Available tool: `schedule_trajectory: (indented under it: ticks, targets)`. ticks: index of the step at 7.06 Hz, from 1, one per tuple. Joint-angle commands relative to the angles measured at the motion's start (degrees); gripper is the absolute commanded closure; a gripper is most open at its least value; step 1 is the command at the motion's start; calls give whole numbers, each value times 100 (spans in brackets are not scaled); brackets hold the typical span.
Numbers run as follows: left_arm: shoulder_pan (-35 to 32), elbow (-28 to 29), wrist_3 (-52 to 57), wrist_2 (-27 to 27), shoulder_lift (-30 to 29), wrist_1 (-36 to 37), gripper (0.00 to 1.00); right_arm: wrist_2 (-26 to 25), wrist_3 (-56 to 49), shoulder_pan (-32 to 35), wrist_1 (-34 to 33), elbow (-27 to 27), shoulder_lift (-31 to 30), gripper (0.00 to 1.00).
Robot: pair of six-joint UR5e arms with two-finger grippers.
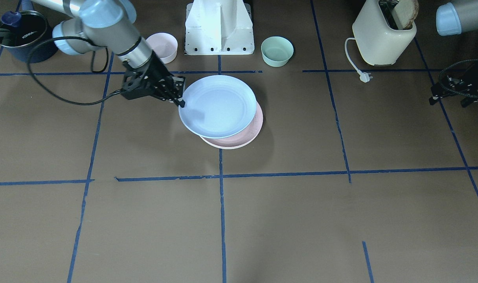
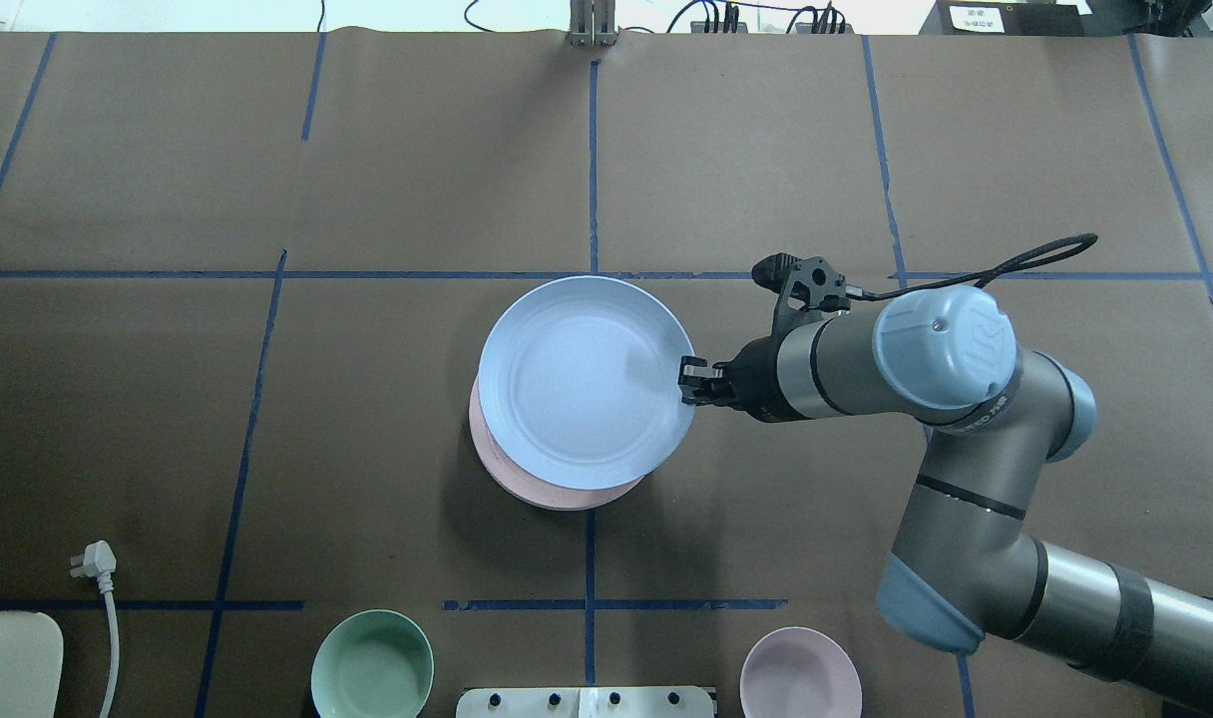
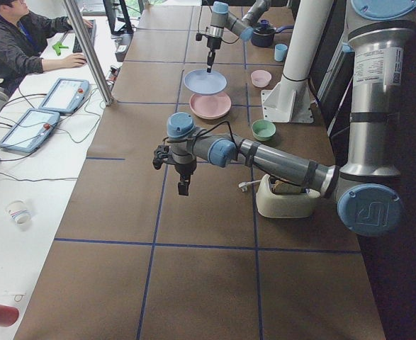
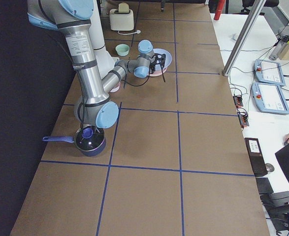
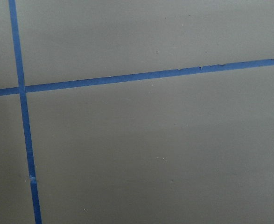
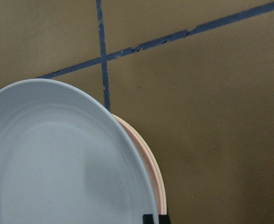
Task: Stack three plates with pink and blue
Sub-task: 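Lower the blue plate onto the pink plate and open the right gripper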
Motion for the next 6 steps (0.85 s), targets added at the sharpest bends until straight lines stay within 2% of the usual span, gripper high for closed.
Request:
schedule_trajectory:
  ticks: [1, 3, 4, 5, 6]
  targets:
    - [-37, 141, 188, -57, 5, -37, 0, -157, 15, -191, -478, -15, 280, 100]
    - [-45, 203, 198, -57, 5, -37, 0, -157, -3, -200, -489, -67, 280, 99]
    - [-45, 203, 190, -57, 5, -46, 0, -157, -12, -200, -480, -137, 289, 86]
    - [-45, 203, 198, -57, 5, -38, 0, -157, -20, -192, -489, -147, 298, 5]
    - [-45, 203, 198, -57, 5, -46, 0, -157, -3, -174, -480, -138, 306, 0]
